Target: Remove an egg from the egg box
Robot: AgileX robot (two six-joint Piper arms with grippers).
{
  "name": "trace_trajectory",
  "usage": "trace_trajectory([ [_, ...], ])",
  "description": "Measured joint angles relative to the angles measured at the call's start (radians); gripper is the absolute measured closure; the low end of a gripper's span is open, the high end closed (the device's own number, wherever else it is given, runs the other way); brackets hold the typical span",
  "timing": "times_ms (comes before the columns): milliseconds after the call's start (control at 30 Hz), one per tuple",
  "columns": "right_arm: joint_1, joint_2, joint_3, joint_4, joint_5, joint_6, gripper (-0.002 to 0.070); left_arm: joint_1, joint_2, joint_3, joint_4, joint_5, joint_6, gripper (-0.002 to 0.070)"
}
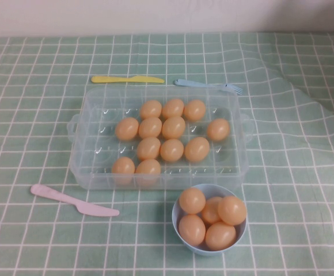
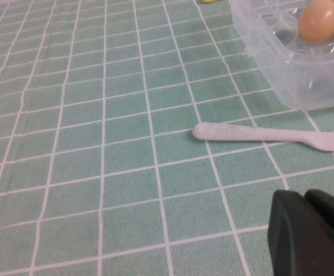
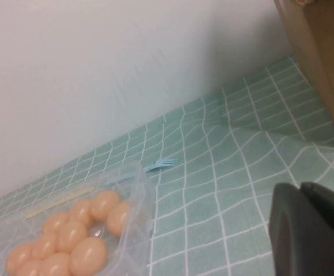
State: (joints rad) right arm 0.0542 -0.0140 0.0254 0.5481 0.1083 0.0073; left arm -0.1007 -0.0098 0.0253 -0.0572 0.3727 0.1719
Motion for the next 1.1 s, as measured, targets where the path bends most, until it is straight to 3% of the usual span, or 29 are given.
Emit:
trace_trajectory([
  [233, 0.000, 0.000, 0.000, 0.084, 0.002, 0.000, 0.0694, 0.000, 0.000, 0.000, 0.000, 0.000, 0.000, 0.0678],
  [400, 0.000, 0.066, -0.075, 0.134, 0.113, 0.000, 0.0694, 0.000, 0.000, 0.000, 0.000, 0.000, 0.000, 0.0678],
  [767, 0.002, 0.518, -0.501, -0.109, 0.603, -0.007, 0.0694, 0.000, 0.000, 0.000, 0.000, 0.000, 0.000, 0.0678],
  [1100, 0.002, 0.888, -0.782, -0.222, 0.815, -0.021, 0.0694, 0.000, 0.000, 0.000, 0.000, 0.000, 0.000, 0.0678],
])
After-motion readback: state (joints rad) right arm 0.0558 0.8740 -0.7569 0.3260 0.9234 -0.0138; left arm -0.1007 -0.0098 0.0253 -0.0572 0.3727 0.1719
